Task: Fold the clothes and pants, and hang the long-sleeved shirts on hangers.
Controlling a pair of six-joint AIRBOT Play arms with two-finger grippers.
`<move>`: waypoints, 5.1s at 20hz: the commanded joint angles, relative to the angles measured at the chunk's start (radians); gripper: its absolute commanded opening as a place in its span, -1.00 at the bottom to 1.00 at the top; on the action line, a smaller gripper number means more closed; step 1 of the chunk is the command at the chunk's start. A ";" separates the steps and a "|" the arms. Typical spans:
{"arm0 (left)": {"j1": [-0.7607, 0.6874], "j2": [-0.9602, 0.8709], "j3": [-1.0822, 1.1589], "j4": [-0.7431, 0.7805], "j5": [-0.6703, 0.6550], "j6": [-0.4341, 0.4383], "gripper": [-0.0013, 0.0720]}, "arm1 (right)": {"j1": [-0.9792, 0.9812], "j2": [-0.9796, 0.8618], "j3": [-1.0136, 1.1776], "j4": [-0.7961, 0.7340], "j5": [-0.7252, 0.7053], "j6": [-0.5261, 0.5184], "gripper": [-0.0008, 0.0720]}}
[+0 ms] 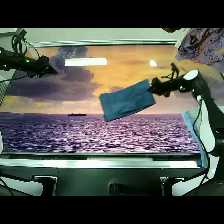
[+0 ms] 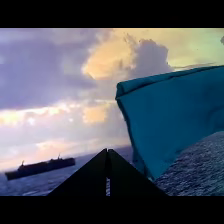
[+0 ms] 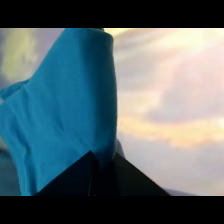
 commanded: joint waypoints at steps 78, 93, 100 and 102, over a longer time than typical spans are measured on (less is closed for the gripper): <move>-0.014 0.001 0.000 0.000 -0.035 0.000 -0.92 | -0.598 0.478 -0.518 -1.293 0.379 0.620 0.22; 0.009 0.241 -0.054 0.286 -0.052 -0.002 -0.92 | -0.010 0.479 -0.206 -0.486 0.091 0.218 -0.89; -0.097 0.421 -0.262 0.440 -0.051 -0.019 -0.92 | 0.470 0.479 -0.206 -0.543 0.108 0.206 -0.89; -0.114 0.430 -0.262 0.449 -0.052 -0.019 -0.92 | 0.514 0.479 -0.206 -0.573 0.093 0.206 -0.89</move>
